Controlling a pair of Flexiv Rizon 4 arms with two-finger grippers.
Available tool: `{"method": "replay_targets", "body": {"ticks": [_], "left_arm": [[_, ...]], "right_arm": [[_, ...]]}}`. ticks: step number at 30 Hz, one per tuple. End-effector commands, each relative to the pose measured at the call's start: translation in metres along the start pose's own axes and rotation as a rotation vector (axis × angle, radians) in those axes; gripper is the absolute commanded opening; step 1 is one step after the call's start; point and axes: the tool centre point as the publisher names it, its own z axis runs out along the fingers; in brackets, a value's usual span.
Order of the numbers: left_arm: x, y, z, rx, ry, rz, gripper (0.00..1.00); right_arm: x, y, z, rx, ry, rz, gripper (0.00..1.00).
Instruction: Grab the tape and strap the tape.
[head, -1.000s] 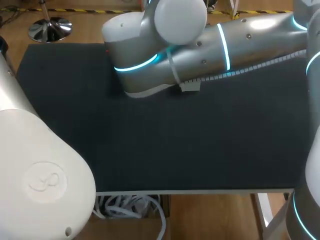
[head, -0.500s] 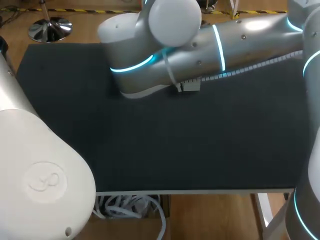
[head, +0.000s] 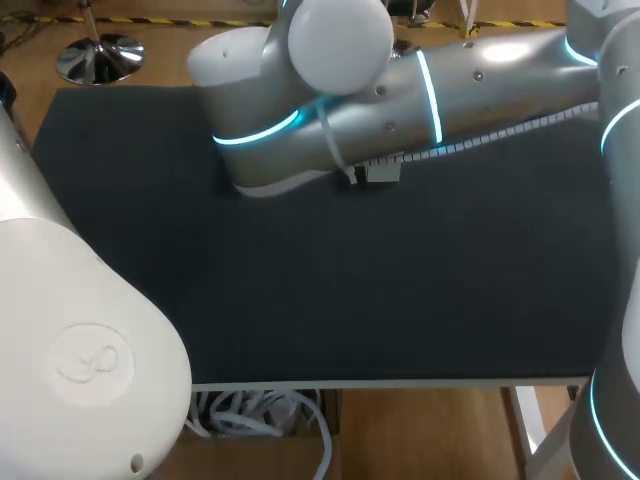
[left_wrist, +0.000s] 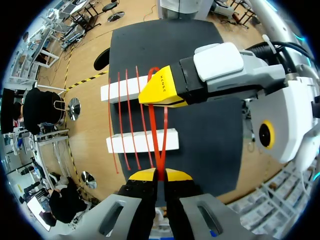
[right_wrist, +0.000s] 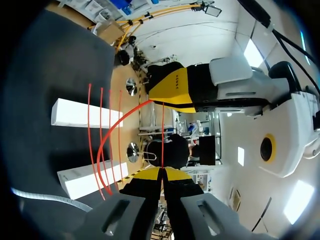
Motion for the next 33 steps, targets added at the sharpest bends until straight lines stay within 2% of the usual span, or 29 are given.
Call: {"method": "replay_targets", "body": {"ticks": [1, 33], "left_arm": [[0.0, 0.0, 0.0, -0.002, 0.0, -0.001, 0.0], [0.0, 0.0, 0.0, -0.002, 0.0, -0.001, 0.0]], "right_arm": [[-0.003, 0.003, 0.0, 0.003, 0.007, -0.006, 0.0], [-0.002, 0.019, 0.002, -0.034, 0.026, -0.006, 0.0]]}}
